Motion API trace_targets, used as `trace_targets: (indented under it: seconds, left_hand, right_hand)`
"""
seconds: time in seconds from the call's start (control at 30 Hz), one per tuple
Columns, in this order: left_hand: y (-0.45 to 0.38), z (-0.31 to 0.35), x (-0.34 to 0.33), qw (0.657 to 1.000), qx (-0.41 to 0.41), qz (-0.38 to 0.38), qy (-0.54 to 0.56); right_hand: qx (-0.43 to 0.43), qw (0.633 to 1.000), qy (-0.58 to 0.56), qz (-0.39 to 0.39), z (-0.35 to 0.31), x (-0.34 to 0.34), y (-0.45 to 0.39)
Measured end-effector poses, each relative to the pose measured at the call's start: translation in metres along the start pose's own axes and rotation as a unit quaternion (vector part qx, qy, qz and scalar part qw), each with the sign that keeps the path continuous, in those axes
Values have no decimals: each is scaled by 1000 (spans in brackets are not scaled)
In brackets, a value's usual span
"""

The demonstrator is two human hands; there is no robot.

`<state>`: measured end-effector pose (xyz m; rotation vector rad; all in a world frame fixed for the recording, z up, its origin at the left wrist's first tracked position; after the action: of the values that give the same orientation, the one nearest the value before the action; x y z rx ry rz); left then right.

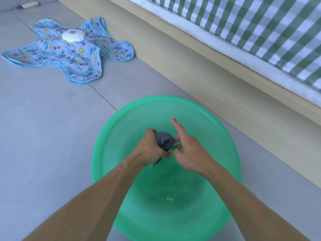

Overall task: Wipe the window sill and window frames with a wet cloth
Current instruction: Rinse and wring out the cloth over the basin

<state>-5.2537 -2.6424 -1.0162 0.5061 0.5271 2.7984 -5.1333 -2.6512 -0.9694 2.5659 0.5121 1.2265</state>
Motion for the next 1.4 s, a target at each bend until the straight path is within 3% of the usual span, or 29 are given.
trace_targets:
  seconds: [0.07, 0.1, 0.2, 0.3, 0.4, 0.5, 0.6, 0.7, 0.77, 0.87, 0.93, 1.0, 1.03, 1.1, 1.17, 1.27, 1.4]
  left_hand:
    - [1, 7, -5, 997, 0, -66, -37]
    - [5, 11, -12, 993, -1, -112, -29]
    - [23, 22, -34, 977, -1, -215, 11]
    - [22, 21, -39, 974, -50, -167, -144]
    - [23, 33, -26, 937, -129, -16, -325]
    - [29, 43, -21, 849, -198, 58, -486]
    - [37, 51, -12, 804, -309, 106, -498]
    - [40, 50, -1, 789, -362, 142, -475]
    - [37, 52, 5, 808, -323, 140, -473]
    - [27, 36, 29, 909, -73, 142, -384]
    - [17, 19, 19, 977, 40, 35, -208]
    - [21, 19, -4, 992, 54, -95, -67]
    - [27, 20, -15, 986, 62, -151, -24]
    - [31, 18, -25, 976, 63, -202, -60]
    - [25, 24, -22, 967, 18, -160, -199]
    - [19, 44, -12, 901, -83, -37, -424]
    - [23, 49, -5, 816, -175, 46, -548]
  right_hand:
    - [62, 960, 270, 26, -9, -4, 10]
    - [94, 937, 332, 48, -13, -9, 14]
    - [153, 892, 410, 112, -20, -20, 13]
    - [131, 872, 452, 135, -31, -8, 9]
    - [54, 905, 414, 77, -27, -5, 0]
    - [-24, 957, 290, 5, -17, -14, -8]
    - [-49, 974, 192, -107, -15, -25, -13]
    - [-56, 987, 95, -113, -20, -19, -14]
    - [-31, 992, 110, -47, -28, -12, -14]
    - [39, 975, 192, 107, -30, -3, -3]
    - [154, 920, 312, 182, -37, -10, 9]
    - [251, 862, 364, 248, -44, -16, 20]
    - [281, 847, 359, 273, -47, -14, 23]
    - [307, 839, 348, 285, -52, -7, 23]
    - [269, 849, 378, 252, -52, -4, 14]
    - [120, 903, 387, 143, -44, -5, 0]
    - [18, 956, 292, 18, -29, -14, -13]
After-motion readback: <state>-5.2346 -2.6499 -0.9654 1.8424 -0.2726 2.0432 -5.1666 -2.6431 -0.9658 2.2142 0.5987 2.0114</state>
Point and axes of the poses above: each hand's wrist, its own y-axis away from the middle knuckle, its own x-axis out of the back of the hand, z = x × y, the point moved 8 cm from there along -y, towards the middle knuckle, and after that the axes turned 7 degrees about -x, right-handed, at the moved point
